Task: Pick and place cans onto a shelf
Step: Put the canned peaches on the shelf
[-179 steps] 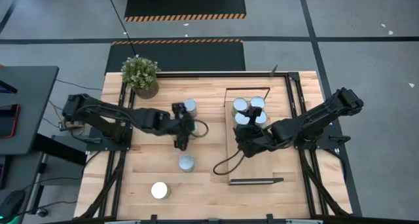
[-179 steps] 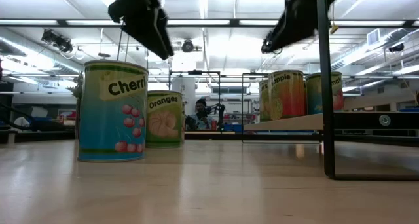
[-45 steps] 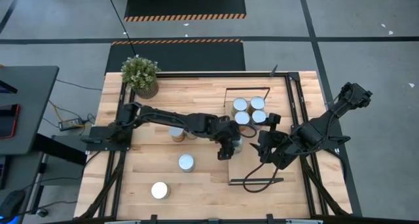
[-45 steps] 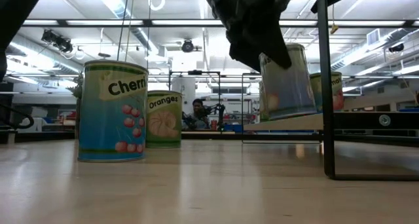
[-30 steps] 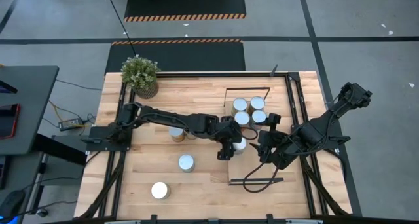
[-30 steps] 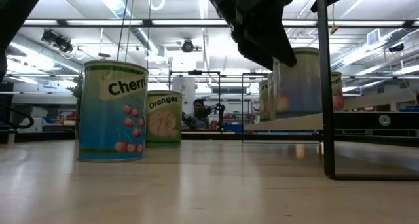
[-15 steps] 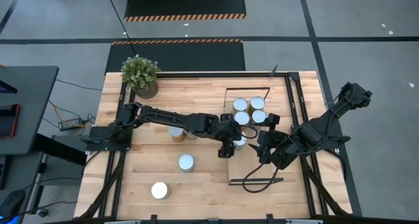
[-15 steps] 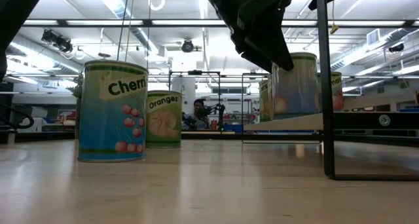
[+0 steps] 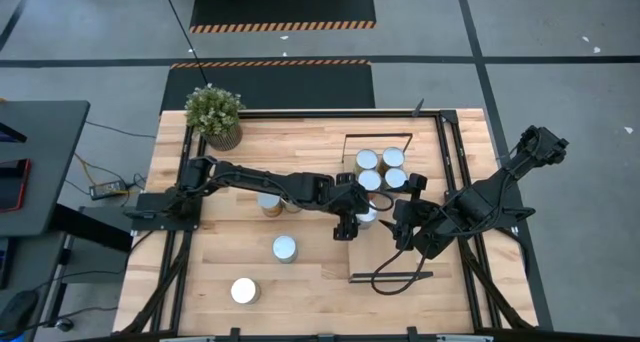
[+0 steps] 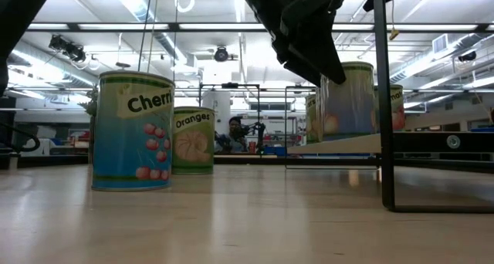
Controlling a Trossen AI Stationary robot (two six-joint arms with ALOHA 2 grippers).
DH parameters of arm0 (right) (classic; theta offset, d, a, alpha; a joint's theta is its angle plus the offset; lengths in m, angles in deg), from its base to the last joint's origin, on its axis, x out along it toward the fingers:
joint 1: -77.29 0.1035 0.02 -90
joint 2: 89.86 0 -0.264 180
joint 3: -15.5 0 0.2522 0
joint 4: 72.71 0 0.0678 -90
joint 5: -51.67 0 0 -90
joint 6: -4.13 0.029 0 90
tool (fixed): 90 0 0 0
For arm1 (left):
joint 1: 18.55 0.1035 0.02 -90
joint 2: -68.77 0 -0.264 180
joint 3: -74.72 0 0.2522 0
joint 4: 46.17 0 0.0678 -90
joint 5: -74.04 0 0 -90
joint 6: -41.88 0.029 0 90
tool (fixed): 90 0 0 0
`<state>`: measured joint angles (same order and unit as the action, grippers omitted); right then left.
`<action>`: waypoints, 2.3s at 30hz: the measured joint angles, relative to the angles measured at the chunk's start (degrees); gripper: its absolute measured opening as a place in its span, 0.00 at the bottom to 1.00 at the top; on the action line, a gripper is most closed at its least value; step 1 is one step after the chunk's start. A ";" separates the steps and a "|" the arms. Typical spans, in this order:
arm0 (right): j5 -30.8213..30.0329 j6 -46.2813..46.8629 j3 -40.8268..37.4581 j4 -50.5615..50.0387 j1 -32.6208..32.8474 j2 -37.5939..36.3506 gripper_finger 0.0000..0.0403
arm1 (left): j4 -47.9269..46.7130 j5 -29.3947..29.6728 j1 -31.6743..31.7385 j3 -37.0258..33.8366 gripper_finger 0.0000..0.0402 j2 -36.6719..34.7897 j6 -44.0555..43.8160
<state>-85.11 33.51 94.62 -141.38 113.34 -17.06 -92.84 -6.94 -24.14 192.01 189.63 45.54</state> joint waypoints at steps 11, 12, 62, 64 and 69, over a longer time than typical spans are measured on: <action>0.00 0.20 0.00 -0.02 0.00 0.00 0.94 | -0.61 2.05 -0.04 -0.02 0.94 -0.16 -0.04; 0.00 0.22 0.01 -0.02 0.00 0.00 0.94 | -0.74 3.51 -0.04 -0.02 0.94 -0.25 0.02; 0.00 0.25 0.00 -0.02 0.00 0.00 0.94 | -8.11 10.82 -0.02 4.77 0.94 -0.85 -0.38; 0.00 0.26 0.02 -0.02 0.00 0.00 0.94 | -9.71 10.94 -0.01 6.20 0.94 -0.78 -0.42; -0.02 0.26 0.00 -0.02 0.00 0.00 0.94 | -11.01 11.08 0.00 7.63 0.94 -0.81 -1.04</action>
<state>-85.13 33.78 94.62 -141.41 113.34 -17.06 -103.84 4.14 -24.14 199.64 188.82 44.50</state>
